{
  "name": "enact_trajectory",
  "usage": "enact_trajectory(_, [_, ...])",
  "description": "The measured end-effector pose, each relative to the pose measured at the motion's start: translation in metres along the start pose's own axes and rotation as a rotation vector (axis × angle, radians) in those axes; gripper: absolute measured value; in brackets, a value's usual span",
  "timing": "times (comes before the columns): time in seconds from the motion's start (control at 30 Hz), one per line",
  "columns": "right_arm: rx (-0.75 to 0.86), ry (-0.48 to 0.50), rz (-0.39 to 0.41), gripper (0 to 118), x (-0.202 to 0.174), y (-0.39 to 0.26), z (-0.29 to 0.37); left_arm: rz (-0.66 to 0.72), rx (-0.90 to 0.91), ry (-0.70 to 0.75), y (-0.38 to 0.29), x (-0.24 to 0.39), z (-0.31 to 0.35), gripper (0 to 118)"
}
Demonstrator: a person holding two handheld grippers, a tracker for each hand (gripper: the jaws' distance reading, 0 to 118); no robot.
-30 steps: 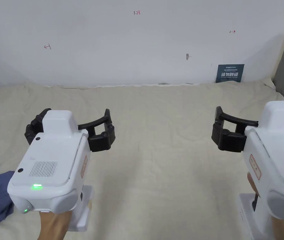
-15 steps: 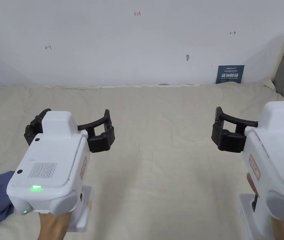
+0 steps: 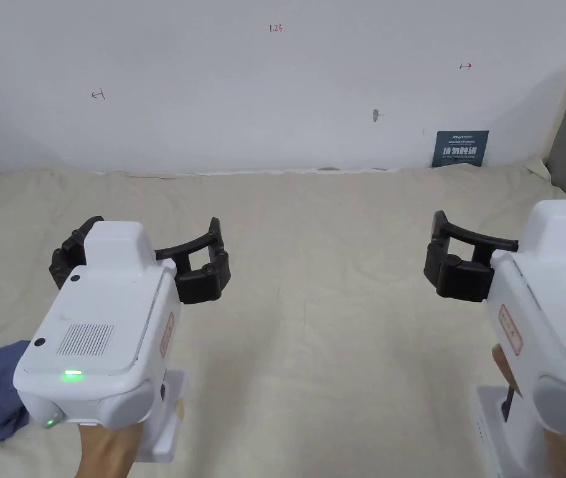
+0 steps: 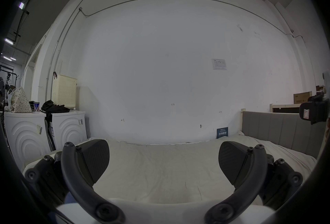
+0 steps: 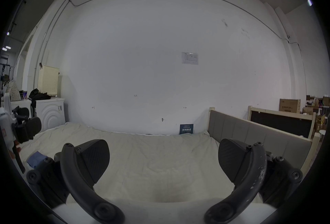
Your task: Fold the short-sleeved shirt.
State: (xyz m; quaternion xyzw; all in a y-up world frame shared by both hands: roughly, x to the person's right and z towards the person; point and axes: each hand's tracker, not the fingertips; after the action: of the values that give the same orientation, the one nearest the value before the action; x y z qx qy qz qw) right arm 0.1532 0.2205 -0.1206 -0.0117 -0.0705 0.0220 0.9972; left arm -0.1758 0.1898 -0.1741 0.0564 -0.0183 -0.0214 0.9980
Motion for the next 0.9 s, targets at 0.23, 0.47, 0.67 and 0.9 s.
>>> enact_trajectory(0.23, [-0.218, -0.061, -0.180, 118, -0.004, 0.015, -0.008, 0.009, -0.003, 0.001, 0.000, -0.003, -0.001, 118])
enact_trajectory(0.47, [-0.511, -0.081, -0.319, 118, -0.002, 0.030, -0.021, 0.013, -0.001, 0.003, 0.002, -0.004, -0.001, 118])
enact_trajectory(0.67, [-0.493, -0.044, -0.280, 118, -0.006, 0.022, -0.023, 0.009, 0.000, 0.008, 0.003, -0.004, -0.001, 118])
enact_trajectory(0.9, [-0.430, -0.040, -0.271, 118, -0.005, 0.018, -0.020, 0.005, 0.002, 0.012, 0.003, -0.005, 0.000, 118])
